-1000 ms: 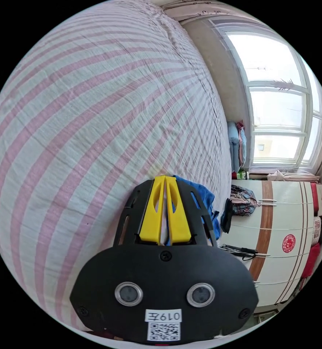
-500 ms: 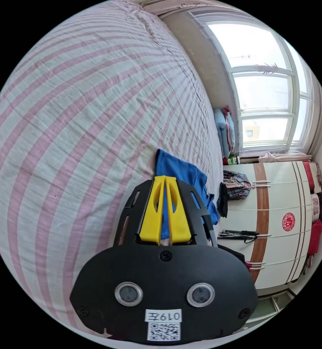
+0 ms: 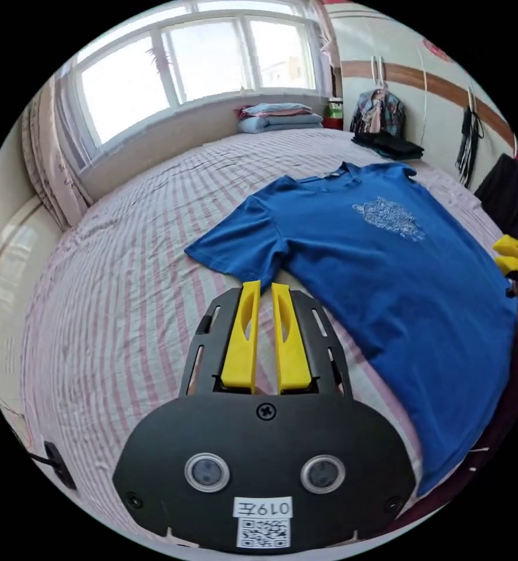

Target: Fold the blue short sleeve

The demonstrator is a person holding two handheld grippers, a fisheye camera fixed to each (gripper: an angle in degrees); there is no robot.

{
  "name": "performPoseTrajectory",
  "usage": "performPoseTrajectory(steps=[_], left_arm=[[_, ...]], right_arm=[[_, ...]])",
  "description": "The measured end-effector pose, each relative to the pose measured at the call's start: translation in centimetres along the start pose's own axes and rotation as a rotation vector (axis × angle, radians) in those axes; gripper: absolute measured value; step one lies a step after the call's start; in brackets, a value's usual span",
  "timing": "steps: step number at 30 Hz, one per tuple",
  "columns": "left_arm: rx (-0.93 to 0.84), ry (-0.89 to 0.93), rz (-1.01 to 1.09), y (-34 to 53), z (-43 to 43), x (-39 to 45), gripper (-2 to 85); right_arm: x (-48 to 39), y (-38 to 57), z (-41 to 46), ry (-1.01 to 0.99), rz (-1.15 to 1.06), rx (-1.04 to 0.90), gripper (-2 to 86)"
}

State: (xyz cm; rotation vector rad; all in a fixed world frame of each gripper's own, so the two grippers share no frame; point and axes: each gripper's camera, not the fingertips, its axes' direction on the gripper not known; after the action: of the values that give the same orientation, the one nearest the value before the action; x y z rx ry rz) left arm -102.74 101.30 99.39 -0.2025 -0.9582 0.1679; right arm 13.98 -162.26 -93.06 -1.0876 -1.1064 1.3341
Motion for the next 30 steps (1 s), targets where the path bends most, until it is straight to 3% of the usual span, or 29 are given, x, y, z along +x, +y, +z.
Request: performPoseTrajectory(steps=[4, 7, 24, 30], left_arm=[[-0.047, -0.133, 0.193, -1.6, -0.3, 6.7, 2.9], [-0.075, -0.238, 0.214, -2.4, -0.4, 9.9, 3.3], [-0.194, -0.222, 0.151, -5.2, -2.6, 22.5, 0.7], [-0.201, -0.156, -0.007, -4.7, -5.8, 24.5, 0.8]], right_arm=[[2.8, 5.7, -2.7, 0.007, 0.092, 0.071, 3.3], [5.0, 7.2, -3.8, 0.024, 0.108, 0.096, 2.9], [16.6, 14.4, -11.0, 0.002, 0.24, 0.188, 4.4], [24.0, 18.4, -14.3, -0.073, 0.36, 0.266, -0.2]])
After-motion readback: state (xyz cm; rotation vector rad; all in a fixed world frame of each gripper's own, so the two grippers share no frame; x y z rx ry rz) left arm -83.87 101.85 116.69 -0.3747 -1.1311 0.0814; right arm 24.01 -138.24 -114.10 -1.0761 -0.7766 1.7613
